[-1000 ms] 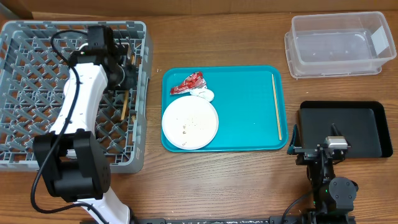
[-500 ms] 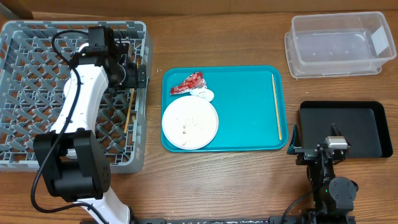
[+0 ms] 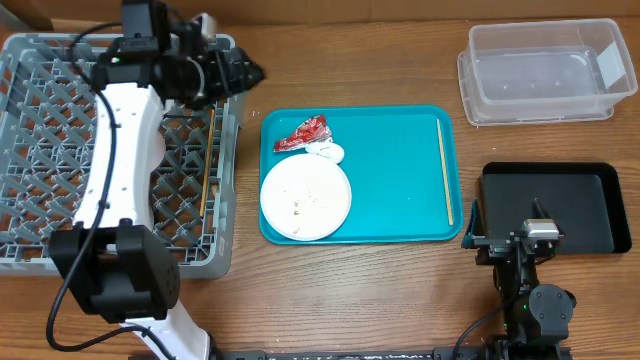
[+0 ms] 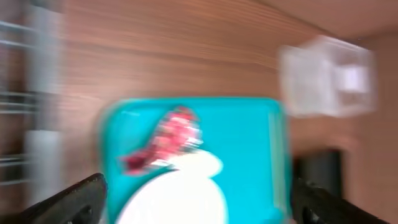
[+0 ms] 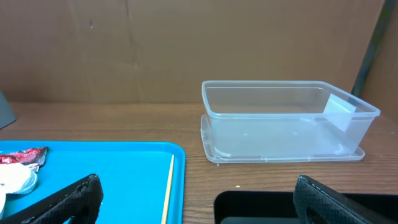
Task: Sort waste into correct bins and load items into the dishwasher
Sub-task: 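Move the left gripper back to the remaining chopstick on the tray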
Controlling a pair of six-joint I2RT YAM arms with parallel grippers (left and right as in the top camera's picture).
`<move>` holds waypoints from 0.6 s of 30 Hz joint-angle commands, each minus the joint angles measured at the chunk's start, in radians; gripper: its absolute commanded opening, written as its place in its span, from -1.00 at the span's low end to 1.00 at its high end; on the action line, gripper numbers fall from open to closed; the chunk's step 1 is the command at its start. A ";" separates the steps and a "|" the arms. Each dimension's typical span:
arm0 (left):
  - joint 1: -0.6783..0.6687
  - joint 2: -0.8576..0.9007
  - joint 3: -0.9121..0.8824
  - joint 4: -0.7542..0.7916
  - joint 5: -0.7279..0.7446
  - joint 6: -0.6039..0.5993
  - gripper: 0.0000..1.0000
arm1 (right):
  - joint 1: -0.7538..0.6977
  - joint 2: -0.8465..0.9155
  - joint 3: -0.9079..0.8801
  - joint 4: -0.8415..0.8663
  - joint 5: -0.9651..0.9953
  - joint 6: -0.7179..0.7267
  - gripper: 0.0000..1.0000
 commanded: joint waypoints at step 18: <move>-0.811 0.166 0.014 0.093 -0.983 -0.637 1.00 | -0.003 -0.010 -0.010 0.006 0.009 -0.004 0.99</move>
